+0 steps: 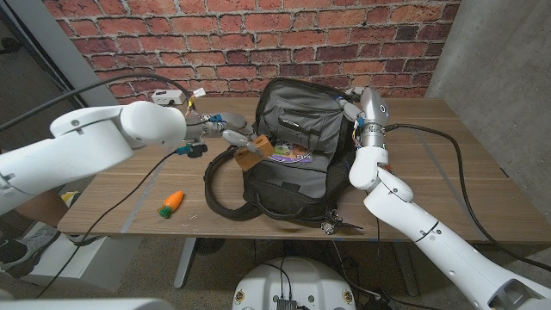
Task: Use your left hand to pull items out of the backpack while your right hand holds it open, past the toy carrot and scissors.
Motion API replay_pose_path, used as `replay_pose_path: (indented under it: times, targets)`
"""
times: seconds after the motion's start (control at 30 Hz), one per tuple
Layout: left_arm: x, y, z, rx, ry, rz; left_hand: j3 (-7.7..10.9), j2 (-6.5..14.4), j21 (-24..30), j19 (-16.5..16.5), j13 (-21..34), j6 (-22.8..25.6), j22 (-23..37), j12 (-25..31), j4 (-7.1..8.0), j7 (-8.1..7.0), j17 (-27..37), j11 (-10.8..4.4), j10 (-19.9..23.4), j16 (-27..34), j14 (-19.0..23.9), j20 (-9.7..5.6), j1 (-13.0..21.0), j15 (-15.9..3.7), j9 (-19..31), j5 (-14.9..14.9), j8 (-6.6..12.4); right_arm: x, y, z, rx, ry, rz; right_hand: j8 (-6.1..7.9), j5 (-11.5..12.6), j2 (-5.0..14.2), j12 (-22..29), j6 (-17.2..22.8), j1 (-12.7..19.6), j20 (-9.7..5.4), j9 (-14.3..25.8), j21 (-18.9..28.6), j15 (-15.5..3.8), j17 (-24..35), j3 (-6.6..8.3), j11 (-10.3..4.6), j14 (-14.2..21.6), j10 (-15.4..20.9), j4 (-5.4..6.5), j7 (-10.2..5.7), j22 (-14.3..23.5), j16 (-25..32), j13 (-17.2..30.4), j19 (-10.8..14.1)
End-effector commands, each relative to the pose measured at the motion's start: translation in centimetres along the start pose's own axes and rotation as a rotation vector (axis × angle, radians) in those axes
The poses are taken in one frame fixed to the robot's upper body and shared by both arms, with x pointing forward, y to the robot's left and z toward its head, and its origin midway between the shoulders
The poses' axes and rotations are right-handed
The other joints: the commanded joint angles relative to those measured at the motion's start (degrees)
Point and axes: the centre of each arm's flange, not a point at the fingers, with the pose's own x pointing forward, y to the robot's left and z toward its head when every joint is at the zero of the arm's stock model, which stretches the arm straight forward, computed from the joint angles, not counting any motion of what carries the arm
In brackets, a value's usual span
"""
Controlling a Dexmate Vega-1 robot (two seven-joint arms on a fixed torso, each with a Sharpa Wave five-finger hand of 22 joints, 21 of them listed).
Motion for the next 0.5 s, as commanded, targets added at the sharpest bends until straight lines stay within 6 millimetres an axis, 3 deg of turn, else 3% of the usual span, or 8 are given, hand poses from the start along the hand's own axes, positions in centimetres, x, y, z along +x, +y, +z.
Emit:
replay_pose_path:
  times: [0.03, 0.5]
  targets:
    - [-1.1, 1.1, -1.9, -0.064, 0.017, 0.017, 0.31, 0.48, 0.25, -0.18, 0.37, 0.23, 0.25, 0.64, 0.19, 0.27, 0.18, -0.1, -0.28, -0.26, 0.1, 0.19, 0.22, 0.28, 4.33, 0.59, 0.66, -0.3, -0.1, 0.8, -0.016, -0.002, 0.014, 0.19, 0.46, 0.63, -0.36, 0.1, 0.05, -1.9, 0.21, 0.04, -7.52, 0.09, -0.26, 0.25, 0.29, 0.19, -0.07, 0.11, 0.07, -0.38, 0.22, 0.18]
    - [-2.5, 1.1, -4.2, -0.137, 0.036, 0.086, 0.55, 0.57, 0.35, -0.3, 1.01, 0.12, 0.32, 1.17, 0.22, 0.2, 0.37, -0.1, -0.38, -0.53, 0.0, 0.16, 0.14, 0.24, 4.85, 0.75, 0.86, -0.6, 0.0, 1.5, -0.028, 0.0, 0.036, 0.17, 0.45, 0.67, -0.37, 0.14, 0.05, -1.83, 0.22, 0.06, -7.46, 0.23, -0.38, 0.35, 0.37, 0.25, -0.04, 0.17, 0.07, -0.36, 0.27, 0.22]
